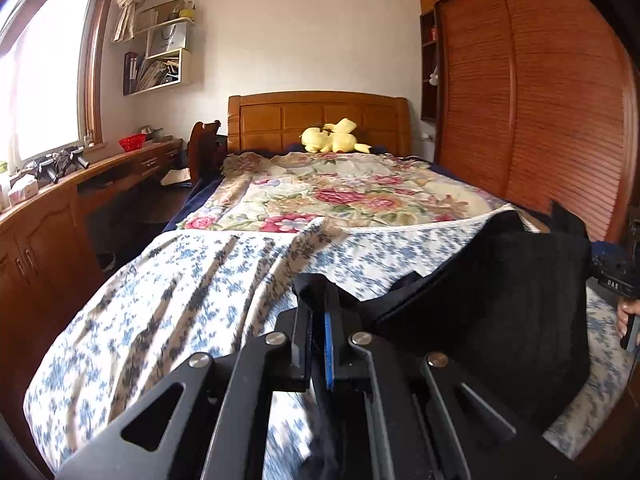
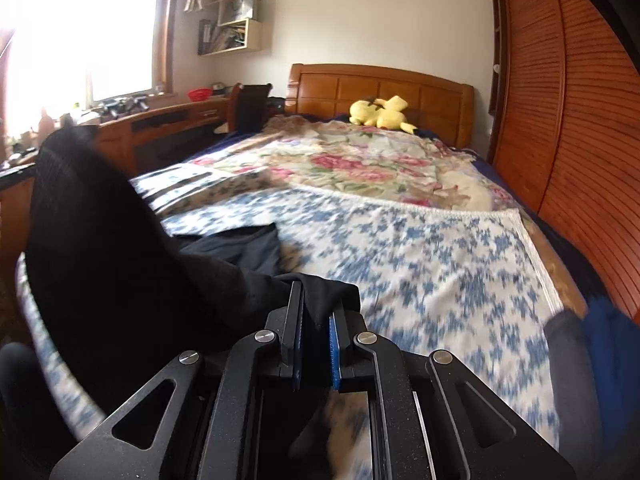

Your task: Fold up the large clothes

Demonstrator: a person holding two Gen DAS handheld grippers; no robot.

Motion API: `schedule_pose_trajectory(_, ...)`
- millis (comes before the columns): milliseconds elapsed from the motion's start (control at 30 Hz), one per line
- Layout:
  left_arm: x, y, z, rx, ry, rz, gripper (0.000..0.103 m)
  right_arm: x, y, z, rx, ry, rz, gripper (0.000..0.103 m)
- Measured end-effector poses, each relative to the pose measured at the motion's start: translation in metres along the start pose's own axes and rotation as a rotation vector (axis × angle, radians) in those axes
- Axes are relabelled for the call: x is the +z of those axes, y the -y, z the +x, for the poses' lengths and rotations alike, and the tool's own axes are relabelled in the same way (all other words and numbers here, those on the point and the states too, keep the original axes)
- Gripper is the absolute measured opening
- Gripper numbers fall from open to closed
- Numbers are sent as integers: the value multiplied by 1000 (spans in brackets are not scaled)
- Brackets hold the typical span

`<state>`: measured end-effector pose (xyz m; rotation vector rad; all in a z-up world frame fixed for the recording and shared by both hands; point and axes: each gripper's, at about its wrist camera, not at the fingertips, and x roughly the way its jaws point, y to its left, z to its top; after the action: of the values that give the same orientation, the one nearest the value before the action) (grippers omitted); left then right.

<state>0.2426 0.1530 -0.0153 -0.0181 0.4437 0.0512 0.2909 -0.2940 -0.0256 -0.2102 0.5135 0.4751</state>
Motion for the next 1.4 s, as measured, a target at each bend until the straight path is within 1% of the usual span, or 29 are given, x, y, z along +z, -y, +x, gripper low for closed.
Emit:
schedule_pose_trajectory(67,4,-3,19,13,-6,13,3,11,7,25,-17,-2,-3,7)
schedule_pose_trajectory(100,7,-4,32,20,-10,17,3,18,13,44,-31,-5,3,7)
schedule_pose_trajectory(233,10,-8,64,9,-28,8,3,34,30,98,-87,-23,30,7)
schedule_pose_trajectory(300,8,-9,77,9,-36,-7,4,37,34,124,-109,-42,35,8)
schedule_pose_trajectory(367,7,-11,84,-6,-41,-35,4,38,34,143,-130,-65,33,8)
schedule_pose_trajectory(433,1,-9,91,-22,-62,-55,5,36,34,166,-152,-95,28,8)
schedule_pose_trajectory(533,-9,0,91,-32,-75,-41,10,33,33,192,-173,-139,29,8)
schedule_pose_trajectory(633,-18,6,81,-56,-74,-38,19,29,33,208,-187,-168,31,8)
schedule_pose_trajectory(667,-20,7,78,-67,-72,-42,24,28,34,211,-189,-181,37,8)
schedule_pose_trajectory(700,-24,10,73,-81,-71,-41,27,27,34,212,-188,-189,42,11)
schedule_pose_trajectory(733,-26,12,71,-89,-71,-40,28,26,35,213,-185,-198,52,12)
schedule_pose_trajectory(767,-30,13,68,-101,-72,-39,30,25,35,213,-181,-205,58,17)
schedule_pose_trajectory(800,-35,16,65,-112,-77,-34,33,24,36,212,-179,-213,65,33)
schedule_pose_trajectory(833,-38,20,63,-124,-82,-24,33,25,37,206,-195,-203,70,45)
schedule_pose_trajectory(867,-41,22,63,-139,-88,-14,34,25,39,200,-200,-185,75,60)
schedule_pose_trajectory(900,-45,26,62,-165,-100,-1,34,26,42,193,-199,-164,81,63)
schedule_pose_trajectory(967,-53,30,62,-182,-116,6,35,25,46,185,-192,-161,80,63)
schedule_pose_trajectory(1067,-67,37,64,-193,-147,19,36,17,46,189,-170,-207,60,63)
schedule_pose_trajectory(1167,-82,44,63,-209,-173,21,36,6,50,202,-155,-263,80,63)
schedule_pose_trajectory(1233,-91,46,62,-230,-189,9,37,0,54,213,-138,-297,117,63)
schedule_pose_trajectory(1333,-99,49,62,-241,-205,16,38,-6,58,232,-130,-362,152,63)
schedule_pose_trajectory(1367,-102,50,63,-249,-212,15,38,-8,60,241,-122,-398,165,62)
schedule_pose_trajectory(1400,-104,52,64,-255,-220,14,38,-11,60,247,-114,-417,171,55)
